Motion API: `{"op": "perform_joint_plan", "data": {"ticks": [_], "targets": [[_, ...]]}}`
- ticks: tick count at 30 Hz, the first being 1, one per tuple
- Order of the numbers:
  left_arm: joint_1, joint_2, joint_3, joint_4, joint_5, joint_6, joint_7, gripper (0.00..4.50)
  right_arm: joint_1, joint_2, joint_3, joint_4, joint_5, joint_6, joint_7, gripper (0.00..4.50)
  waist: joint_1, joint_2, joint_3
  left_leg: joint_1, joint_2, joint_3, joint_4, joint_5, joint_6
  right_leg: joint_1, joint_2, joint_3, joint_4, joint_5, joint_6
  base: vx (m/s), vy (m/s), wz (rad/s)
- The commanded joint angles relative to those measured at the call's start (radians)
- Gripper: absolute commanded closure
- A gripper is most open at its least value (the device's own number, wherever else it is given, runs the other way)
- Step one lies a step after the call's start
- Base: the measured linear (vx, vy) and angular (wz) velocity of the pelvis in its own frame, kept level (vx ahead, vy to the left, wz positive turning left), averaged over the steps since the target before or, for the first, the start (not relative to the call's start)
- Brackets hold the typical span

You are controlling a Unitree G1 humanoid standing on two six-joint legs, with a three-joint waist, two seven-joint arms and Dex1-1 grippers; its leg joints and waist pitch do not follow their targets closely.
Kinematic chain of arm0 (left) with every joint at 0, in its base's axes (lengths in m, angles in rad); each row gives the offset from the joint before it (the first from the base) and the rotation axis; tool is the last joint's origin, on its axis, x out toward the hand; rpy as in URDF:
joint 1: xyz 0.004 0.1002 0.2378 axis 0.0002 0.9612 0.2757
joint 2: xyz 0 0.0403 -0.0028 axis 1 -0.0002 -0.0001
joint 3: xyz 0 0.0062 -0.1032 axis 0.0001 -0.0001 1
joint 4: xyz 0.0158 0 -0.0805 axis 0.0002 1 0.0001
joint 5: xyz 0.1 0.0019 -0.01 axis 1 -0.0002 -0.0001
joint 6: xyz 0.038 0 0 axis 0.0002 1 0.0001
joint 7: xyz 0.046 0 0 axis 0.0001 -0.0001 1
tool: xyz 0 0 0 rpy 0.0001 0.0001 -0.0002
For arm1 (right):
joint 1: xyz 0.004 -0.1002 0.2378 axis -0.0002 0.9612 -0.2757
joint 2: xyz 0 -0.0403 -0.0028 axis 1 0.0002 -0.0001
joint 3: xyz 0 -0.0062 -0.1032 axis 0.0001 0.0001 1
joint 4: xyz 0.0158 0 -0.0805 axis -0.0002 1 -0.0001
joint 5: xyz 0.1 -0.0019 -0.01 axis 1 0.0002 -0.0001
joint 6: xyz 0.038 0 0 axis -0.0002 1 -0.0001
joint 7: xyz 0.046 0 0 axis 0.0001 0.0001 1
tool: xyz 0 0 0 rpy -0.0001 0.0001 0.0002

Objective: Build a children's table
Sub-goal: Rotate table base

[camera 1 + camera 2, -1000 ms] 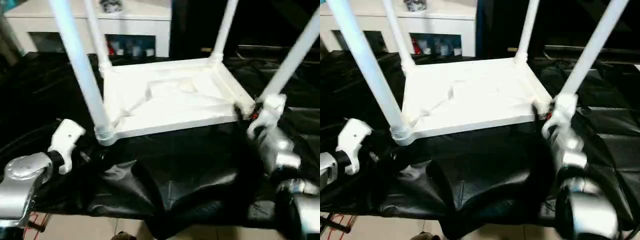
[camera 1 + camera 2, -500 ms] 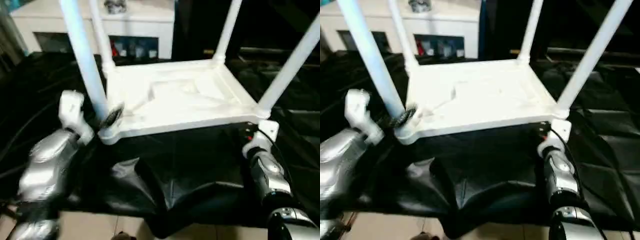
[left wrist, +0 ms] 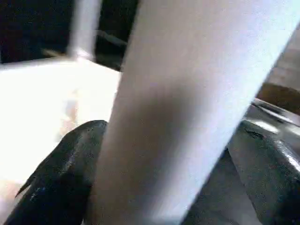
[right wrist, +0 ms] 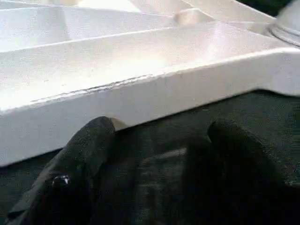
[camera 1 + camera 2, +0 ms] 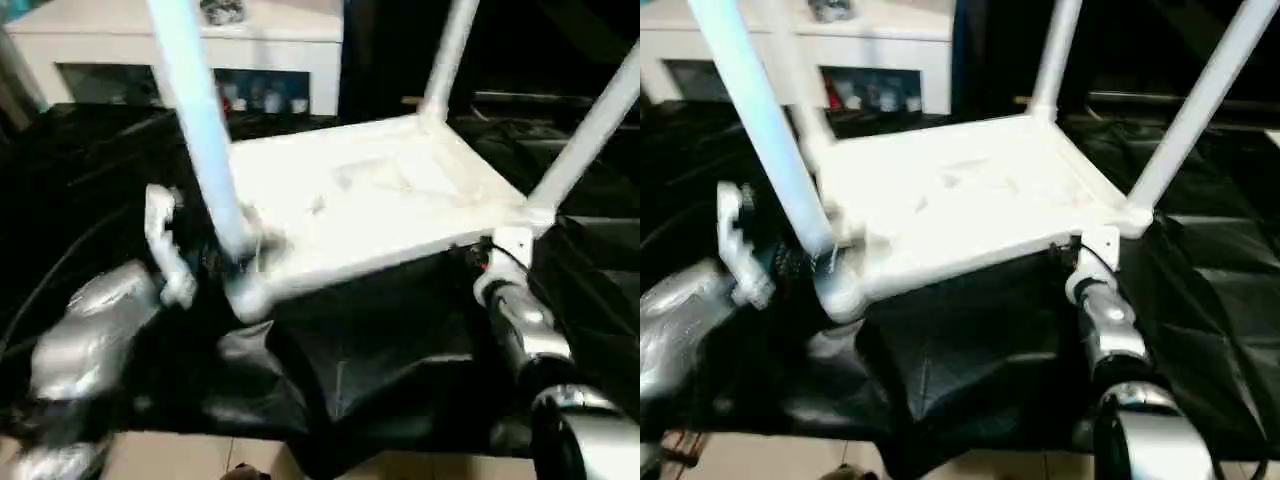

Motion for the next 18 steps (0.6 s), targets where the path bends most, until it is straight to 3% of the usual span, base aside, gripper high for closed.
{"op": "perform_joint_plan", "data": {"ticks": [1,3,4,5,6,12,18], "targets": [[0.015,0.015,-0.033,-0.049,-0.036,0.058,-0.053,0.03,-0.027,0.009,0.026,0.008,-0.015,0.010,0.019,0.75,-0.001,-0.003,-0.064,0.017,0.013,-0.004,-0.064,-0.202,0.018,0.044,-0.032,0.028,-0.061,-0.110,-0.226,0.000,0.000,0.00],[0.044,0.053,-0.048,-0.113,-0.083,0.128,-0.082,0.03,-0.042,0.017,0.040,0.018,-0.024,0.013,0.034,0.75,-0.004,-0.001,-0.062,0.021,0.014,-0.004,-0.066,-0.232,0.007,0.040,-0.032,0.030,-0.066,-0.148,-0.218,0.000,0.000,0.00],[0.055,0.069,-0.054,-0.141,-0.105,0.161,-0.094,0.03,-0.048,0.020,0.046,0.023,-0.027,0.013,0.040,0.75,-0.004,-0.024,-0.062,0.016,0.013,-0.005,-0.066,-0.230,0.005,0.046,-0.035,0.031,-0.061,-0.174,-0.211,0.000,0.000,0.00],[0.062,0.081,-0.059,-0.164,-0.124,0.187,-0.101,0.03,-0.051,0.025,0.049,0.024,-0.028,0.013,0.048,0.75,-0.004,-0.016,-0.062,0.019,0.014,-0.006,-0.067,-0.236,0.002,0.043,-0.037,0.032,-0.063,-0.191,-0.207,0.000,0.000,0.00],[0.076,0.105,-0.072,-0.219,-0.167,0.245,-0.112,0.03,-0.063,0.039,0.055,0.037,-0.033,0.009,0.070,0.75,-0.011,-0.015,-0.061,0.021,0.015,-0.007,-0.068,-0.240,-0.004,0.040,-0.035,0.033,-0.063,-0.198,-0.205,0.000,0.000,0.00],[0.053,0.068,-0.110,-0.281,-0.227,0.323,-0.085,0.03,-0.087,0.097,0.094,0.046,-0.046,0.013,0.184,0.75,-0.032,-0.022,-0.058,0.019,0.012,-0.007,-0.070,-0.245,-0.011,0.042,-0.030,0.038,-0.064,-0.163,-0.211,0.000,0.000,0.00],[0.014,0.033,-0.127,-0.302,-0.299,0.396,-0.055,0.03,-0.109,0.146,0.130,0.051,-0.064,0.014,0.289,0.75,-0.039,-0.019,-0.060,0.021,0.012,-0.006,-0.066,-0.221,0.002,0.044,-0.029,0.039,-0.060,-0.116,-0.241,0.000,0.000,0.00]]}}
